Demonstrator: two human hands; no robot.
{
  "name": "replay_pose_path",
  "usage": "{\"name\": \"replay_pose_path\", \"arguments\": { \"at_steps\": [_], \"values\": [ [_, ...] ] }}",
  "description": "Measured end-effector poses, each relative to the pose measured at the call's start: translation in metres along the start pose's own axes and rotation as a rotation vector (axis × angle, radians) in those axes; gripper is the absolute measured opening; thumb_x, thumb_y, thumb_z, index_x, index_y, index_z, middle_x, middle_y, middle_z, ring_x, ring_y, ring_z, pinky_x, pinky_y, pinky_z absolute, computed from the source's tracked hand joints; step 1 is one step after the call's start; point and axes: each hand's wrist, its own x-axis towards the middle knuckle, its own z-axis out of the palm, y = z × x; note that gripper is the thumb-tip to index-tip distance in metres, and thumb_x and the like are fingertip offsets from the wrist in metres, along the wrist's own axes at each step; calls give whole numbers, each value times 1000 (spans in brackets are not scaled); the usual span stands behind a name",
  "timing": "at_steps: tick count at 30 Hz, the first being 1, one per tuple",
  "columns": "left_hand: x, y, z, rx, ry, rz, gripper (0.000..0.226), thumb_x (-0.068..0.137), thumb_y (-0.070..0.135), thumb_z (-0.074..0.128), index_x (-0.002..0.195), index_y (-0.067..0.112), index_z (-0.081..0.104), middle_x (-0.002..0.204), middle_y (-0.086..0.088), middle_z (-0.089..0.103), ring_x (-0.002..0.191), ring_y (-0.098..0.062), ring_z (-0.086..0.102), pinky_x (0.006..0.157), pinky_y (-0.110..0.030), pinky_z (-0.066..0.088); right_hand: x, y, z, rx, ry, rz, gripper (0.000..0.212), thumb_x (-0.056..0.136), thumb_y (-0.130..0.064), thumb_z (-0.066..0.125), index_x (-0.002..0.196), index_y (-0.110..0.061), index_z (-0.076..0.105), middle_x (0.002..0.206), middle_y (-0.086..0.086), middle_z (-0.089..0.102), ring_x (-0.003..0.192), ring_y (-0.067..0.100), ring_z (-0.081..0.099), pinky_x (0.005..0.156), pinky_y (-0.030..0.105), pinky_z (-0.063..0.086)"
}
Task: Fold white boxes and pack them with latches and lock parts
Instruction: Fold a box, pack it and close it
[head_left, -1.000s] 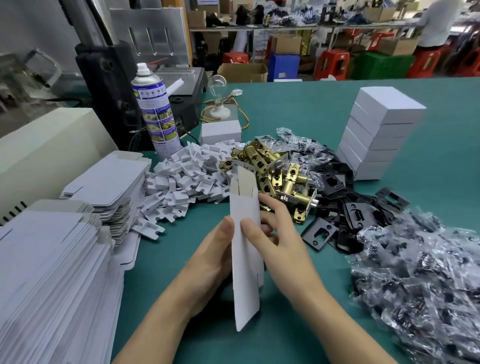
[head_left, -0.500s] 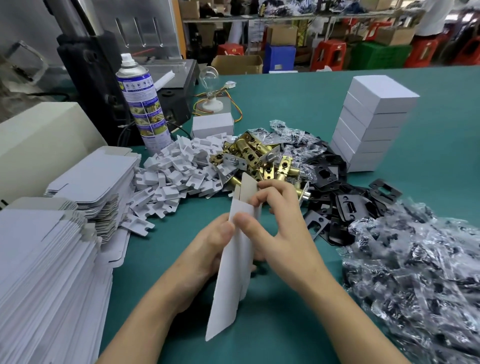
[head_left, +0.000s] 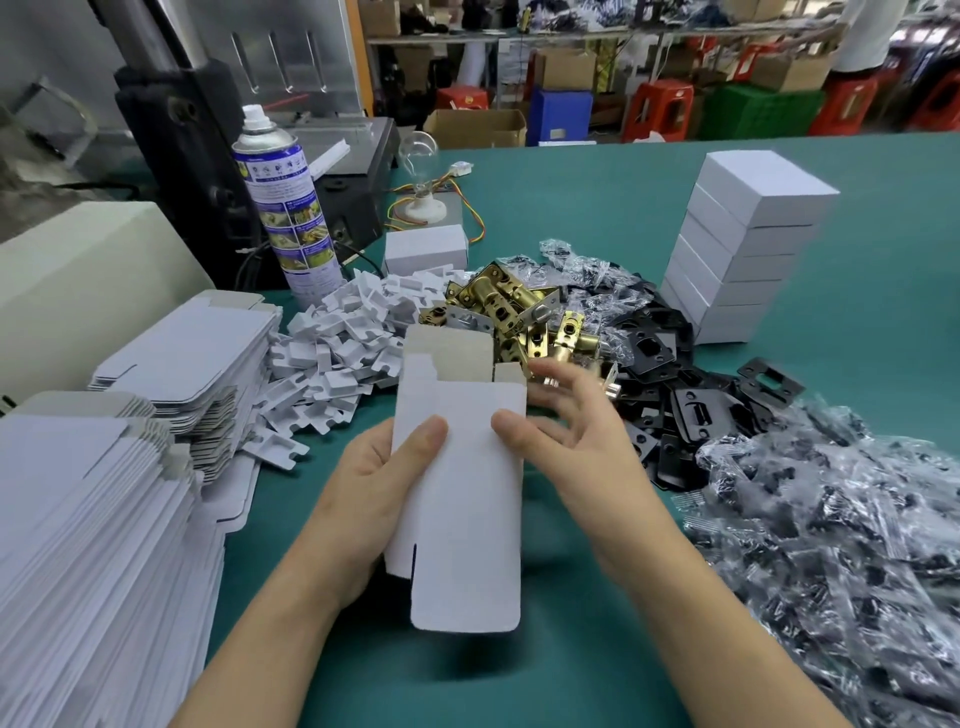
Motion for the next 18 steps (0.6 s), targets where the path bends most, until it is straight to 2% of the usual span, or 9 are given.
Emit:
{"name": "replay_pose_path", "arguments": {
  "at_steps": [3, 4, 6, 8, 10, 13, 18],
  "values": [
    [1, 0, -1, -5, 70, 34, 23, 88, 45, 73, 102, 28, 82, 106, -11, 81, 89, -24, 80, 68, -32, 64, -3, 0, 3, -77, -67, 39, 14, 97, -26, 71, 111, -25, 75, 109, -6, 78, 102, 9, 74, 81, 16, 56],
    [1, -1, -1, 0, 81, 44, 27, 84, 45, 72, 102, 28, 82, 106, -10, 81, 90, -25, 80, 70, -34, 65, -4, 1, 3, -87, -58, 37, 11, 99, -23, 68, 106, -23, 77, 105, -5, 79, 100, 10, 75, 81, 17, 56],
    [1, -2, 1, 29, 85, 72, 30, 82, 47, 72, 103, 27, 82, 105, -8, 82, 91, -25, 80, 71, -34, 66, -3, 3, 3, -112, -10, 36, 12, 100, -20, 67, 100, -22, 79, 100, -3, 80, 96, 13, 76, 82, 23, 60],
    [1, -2, 2, 75, 80, 103, 25, 82, 47, 76, 98, 29, 82, 101, -5, 82, 87, -19, 80, 66, -28, 62, -2, 5, 2, -129, 22, 41, 12, 100, -20, 67, 99, -23, 79, 98, -1, 80, 94, 17, 77, 84, 30, 62],
    [1, -1, 1, 124, 48, 96, 19, 84, 48, 82, 93, 31, 82, 97, -3, 82, 83, -14, 78, 64, -23, 59, -2, 6, 0, -111, 48, 45, 15, 100, -20, 67, 97, -28, 80, 98, -1, 80, 93, 18, 77, 80, 32, 63],
    [0, -2, -3, 192, -51, 61, 13, 92, 43, 75, 99, 34, 81, 103, -1, 82, 90, -15, 79, 70, -23, 60, 0, 6, -1, -83, 107, 45, 18, 99, -20, 68, 95, -33, 79, 95, -1, 80, 89, 17, 77, 72, 28, 63],
    [2, -4, -9, 219, -69, 68, 22, 90, 40, 67, 105, 28, 79, 105, -2, 82, 94, -19, 79, 71, -25, 61, -1, 10, 2, -89, 152, 33, 11, 98, -20, 70, 97, -26, 78, 96, 0, 80, 90, 20, 77, 78, 41, 64]
  ]
}}
